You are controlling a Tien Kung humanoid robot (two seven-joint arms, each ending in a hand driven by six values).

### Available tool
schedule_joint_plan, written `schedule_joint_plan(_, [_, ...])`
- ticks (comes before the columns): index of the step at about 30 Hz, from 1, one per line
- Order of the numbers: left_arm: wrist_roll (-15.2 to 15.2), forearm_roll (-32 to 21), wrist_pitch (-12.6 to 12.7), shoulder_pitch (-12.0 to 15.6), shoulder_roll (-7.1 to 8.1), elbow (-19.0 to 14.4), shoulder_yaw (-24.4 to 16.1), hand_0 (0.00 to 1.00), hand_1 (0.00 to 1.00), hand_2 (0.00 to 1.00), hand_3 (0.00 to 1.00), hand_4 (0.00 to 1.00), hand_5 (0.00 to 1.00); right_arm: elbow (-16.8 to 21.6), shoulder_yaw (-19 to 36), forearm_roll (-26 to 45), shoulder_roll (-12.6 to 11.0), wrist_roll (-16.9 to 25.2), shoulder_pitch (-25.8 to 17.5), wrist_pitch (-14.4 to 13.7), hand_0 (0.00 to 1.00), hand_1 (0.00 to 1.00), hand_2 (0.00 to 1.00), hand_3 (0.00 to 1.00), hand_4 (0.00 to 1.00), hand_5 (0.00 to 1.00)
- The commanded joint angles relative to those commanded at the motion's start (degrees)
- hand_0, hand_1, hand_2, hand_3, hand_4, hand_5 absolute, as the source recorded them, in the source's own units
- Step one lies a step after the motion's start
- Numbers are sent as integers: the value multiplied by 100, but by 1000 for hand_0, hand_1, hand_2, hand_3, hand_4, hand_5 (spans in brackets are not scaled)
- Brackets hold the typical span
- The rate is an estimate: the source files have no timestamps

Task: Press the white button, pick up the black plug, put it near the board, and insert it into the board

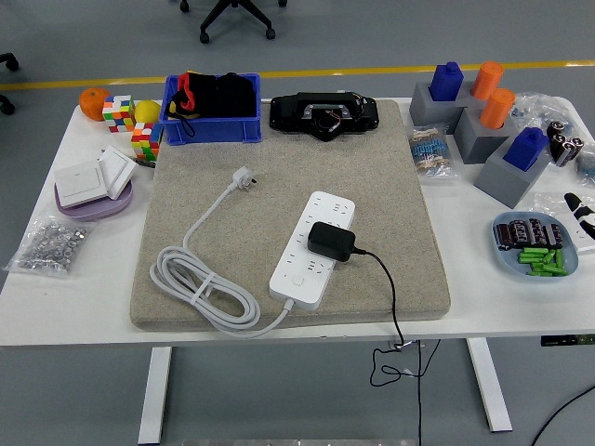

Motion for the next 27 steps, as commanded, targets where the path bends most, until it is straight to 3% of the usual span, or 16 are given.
schedule_joint_plan(7, [-5, -14, 11, -8, -3, 0, -11, 707, 665, 585, 677, 662, 269, -2, 35, 6, 28, -15, -1, 41, 878, 775, 754, 750, 932, 568])
schedule_joint_plan(15, [-9, -46, 19, -11, -17, 0, -12, 707, 665, 584, 677, 662, 269, 3, 29, 124, 35, 308, 18, 140, 844, 752, 735, 714, 888, 518])
schedule_joint_plan(27, [-39, -98, 16, -29, -38, 0, 10, 707, 666, 585, 677, 661, 269, 20, 116, 118, 88, 312, -42, 152, 840, 747, 729, 701, 876, 506])
